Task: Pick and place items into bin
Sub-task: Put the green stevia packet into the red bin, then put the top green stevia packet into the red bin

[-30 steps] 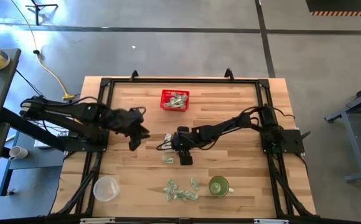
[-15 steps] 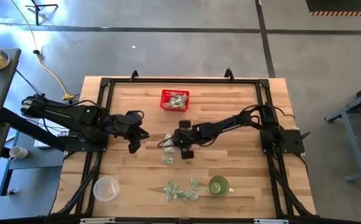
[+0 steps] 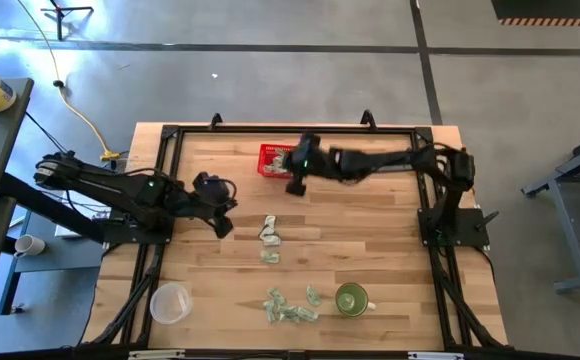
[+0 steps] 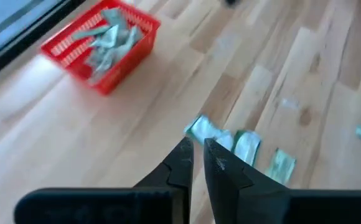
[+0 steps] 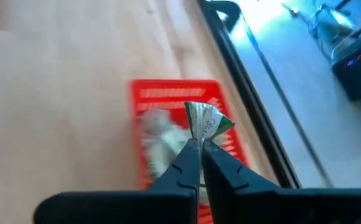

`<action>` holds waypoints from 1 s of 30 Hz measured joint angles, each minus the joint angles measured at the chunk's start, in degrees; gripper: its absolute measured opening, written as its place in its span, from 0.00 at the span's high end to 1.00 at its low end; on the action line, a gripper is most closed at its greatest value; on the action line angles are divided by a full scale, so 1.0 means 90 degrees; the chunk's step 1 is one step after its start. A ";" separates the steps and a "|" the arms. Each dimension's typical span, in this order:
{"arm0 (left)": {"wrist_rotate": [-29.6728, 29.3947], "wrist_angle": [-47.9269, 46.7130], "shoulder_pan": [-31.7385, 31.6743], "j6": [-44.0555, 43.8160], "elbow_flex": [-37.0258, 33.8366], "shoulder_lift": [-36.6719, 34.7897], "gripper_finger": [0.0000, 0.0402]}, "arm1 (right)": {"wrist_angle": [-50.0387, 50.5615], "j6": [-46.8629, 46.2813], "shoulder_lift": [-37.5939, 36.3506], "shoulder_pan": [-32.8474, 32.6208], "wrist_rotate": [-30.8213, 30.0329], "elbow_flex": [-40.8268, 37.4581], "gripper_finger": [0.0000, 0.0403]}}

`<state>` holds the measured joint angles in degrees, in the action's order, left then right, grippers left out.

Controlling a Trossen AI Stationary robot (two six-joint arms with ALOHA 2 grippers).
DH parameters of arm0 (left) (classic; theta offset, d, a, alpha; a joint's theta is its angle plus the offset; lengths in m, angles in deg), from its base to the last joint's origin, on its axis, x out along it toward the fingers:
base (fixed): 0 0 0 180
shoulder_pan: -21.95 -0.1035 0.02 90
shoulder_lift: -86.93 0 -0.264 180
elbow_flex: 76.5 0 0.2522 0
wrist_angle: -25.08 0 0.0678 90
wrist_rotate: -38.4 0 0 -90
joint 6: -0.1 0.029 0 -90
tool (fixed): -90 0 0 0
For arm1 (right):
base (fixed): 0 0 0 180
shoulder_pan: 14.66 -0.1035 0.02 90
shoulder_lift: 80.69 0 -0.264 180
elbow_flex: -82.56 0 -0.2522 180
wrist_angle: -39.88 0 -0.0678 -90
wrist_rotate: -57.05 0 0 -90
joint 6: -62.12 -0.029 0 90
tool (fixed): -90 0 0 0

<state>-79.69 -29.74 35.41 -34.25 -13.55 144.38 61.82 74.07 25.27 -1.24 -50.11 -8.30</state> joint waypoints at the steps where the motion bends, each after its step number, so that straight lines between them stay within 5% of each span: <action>1: -0.0016 0.0333 0.0002 0.0000 -0.0184 0.0018 0.82 | -0.0067 -0.0014 0.0025 0.0197 0.0190 0.0000 0.99; 10: -0.0123 0.4275 0.0002 -0.0435 -0.2392 0.0624 0.82 | -0.0234 -0.1390 0.0282 0.0987 0.1469 -0.0007 0.82; 17: -0.0124 0.5209 -0.0108 -0.0721 -0.2448 0.1563 0.82 | -0.0117 -0.1978 0.0201 0.1001 0.1321 0.0042 0.52; 24: 0.1096 0.4533 -0.0670 -0.0061 -0.1616 0.2500 0.80 | 0.1274 -0.1704 -0.0578 0.0281 0.1093 0.0051 0.34; 30: 0.1904 0.2484 -0.1703 -0.1829 -0.0355 0.3270 0.63 | 0.3316 -0.2447 -0.1009 -0.0388 -0.0055 0.0042 0.30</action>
<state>-62.55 -7.39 20.08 -50.71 -16.75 173.81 91.66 52.04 16.18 -4.73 -50.60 -7.92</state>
